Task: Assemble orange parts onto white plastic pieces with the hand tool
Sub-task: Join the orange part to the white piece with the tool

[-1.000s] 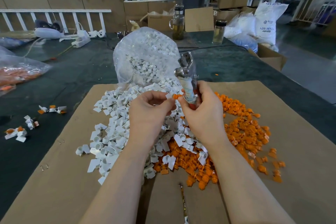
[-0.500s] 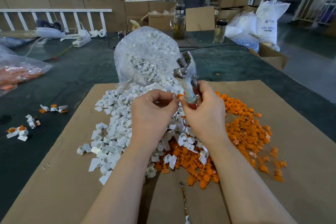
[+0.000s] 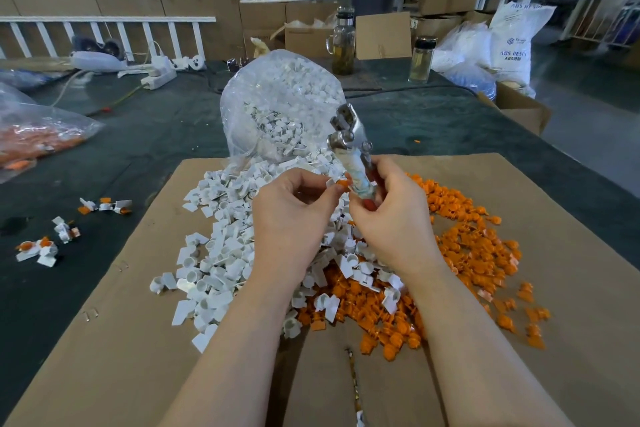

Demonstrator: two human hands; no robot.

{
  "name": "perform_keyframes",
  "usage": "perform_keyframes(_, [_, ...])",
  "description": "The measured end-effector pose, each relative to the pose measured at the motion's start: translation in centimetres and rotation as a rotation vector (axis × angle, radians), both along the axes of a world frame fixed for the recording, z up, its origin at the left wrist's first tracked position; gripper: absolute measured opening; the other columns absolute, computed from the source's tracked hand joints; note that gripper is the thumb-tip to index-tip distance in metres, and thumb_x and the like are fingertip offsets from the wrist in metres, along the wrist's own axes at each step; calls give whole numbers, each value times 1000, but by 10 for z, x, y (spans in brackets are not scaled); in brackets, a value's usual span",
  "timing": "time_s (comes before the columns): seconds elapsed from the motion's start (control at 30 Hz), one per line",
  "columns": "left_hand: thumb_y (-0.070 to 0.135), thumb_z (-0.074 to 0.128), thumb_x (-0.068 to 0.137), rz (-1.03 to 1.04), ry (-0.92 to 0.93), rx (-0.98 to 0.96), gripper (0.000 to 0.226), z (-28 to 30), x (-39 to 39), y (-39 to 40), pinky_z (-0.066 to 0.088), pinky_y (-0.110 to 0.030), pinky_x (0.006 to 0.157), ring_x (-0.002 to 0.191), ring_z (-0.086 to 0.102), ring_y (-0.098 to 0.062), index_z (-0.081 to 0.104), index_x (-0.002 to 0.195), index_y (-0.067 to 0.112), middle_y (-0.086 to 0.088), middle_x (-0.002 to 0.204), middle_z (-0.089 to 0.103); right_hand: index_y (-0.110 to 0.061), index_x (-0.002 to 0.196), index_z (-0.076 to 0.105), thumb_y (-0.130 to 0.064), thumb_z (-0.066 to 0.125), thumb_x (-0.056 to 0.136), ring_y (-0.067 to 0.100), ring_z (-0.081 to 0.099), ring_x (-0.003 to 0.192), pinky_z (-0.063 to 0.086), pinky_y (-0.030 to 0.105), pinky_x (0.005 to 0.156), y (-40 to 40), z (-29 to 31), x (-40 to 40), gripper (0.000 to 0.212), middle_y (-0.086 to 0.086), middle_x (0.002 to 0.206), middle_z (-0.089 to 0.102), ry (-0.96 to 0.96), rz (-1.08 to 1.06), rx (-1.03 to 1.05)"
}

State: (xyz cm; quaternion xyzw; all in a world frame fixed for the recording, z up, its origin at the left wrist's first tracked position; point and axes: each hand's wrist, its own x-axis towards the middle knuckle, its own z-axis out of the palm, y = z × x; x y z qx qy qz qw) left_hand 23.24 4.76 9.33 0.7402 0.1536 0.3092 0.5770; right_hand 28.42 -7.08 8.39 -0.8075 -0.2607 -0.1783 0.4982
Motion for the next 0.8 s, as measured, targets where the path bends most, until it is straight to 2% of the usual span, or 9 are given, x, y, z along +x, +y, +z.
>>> perform_keyframes(0.1, [18, 81, 81, -15, 14, -55, 14, 0, 0, 2, 59, -29, 65, 67, 72, -13, 69, 75, 23, 7, 67, 73, -20, 109, 60, -9, 64, 84, 3, 58, 64, 45, 21, 57, -2, 2, 0, 28, -14, 79, 62, 58, 42, 15])
perform_keyframes(0.23, [10, 78, 83, -58, -27, -248, 12, 1, 2, 6, 58, -22, 63, 67, 74, -13, 69, 77, 17, 3, 67, 74, -21, 108, 62, -11, 65, 88, 4, 64, 83, 55, 26, 71, -9, 7, 2, 23, -11, 92, 67, 157, 73, 25])
perform_keyframes(0.4, [7, 75, 84, -85, -118, -323, 10, -1, 2, 12, 59, -23, 67, 69, 74, -17, 70, 80, 13, 0, 70, 74, -14, 97, 64, -11, 65, 85, 17, 62, 78, 54, 44, 73, -15, 11, 3, 13, 0, 85, 66, 236, 146, -107])
perform_keyframes(0.5, [4, 73, 85, -104, -176, -362, 9, -1, 3, 15, 57, -22, 66, 67, 73, -16, 69, 81, 11, 1, 68, 72, -11, 95, 64, -10, 66, 83, 23, 62, 79, 52, 49, 75, -16, 11, 1, 13, 7, 86, 66, 275, 215, -170])
perform_keyframes(0.6, [2, 72, 86, -117, -233, -387, 6, -1, 3, 18, 56, -20, 64, 64, 71, -12, 68, 84, 6, -2, 69, 71, -13, 98, 63, -12, 69, 83, 22, 64, 81, 53, 47, 75, -16, 12, 1, 16, 5, 89, 67, 294, 269, -239])
perform_keyframes(0.73, [2, 70, 87, -127, -264, -369, 7, -3, 4, 23, 56, -20, 65, 62, 68, -8, 68, 84, 8, 5, 67, 70, -17, 97, 60, -16, 71, 84, 12, 61, 75, 48, 30, 65, -16, 12, 1, 17, -2, 86, 63, 301, 308, -304])
perform_keyframes(0.8, [2, 69, 87, -135, -264, -347, 10, -3, 4, 24, 55, -19, 65, 61, 67, -7, 68, 82, 11, 8, 65, 70, -14, 99, 62, -15, 70, 84, 18, 63, 79, 51, 37, 70, -16, 12, 0, 17, 1, 88, 64, 312, 331, -306])
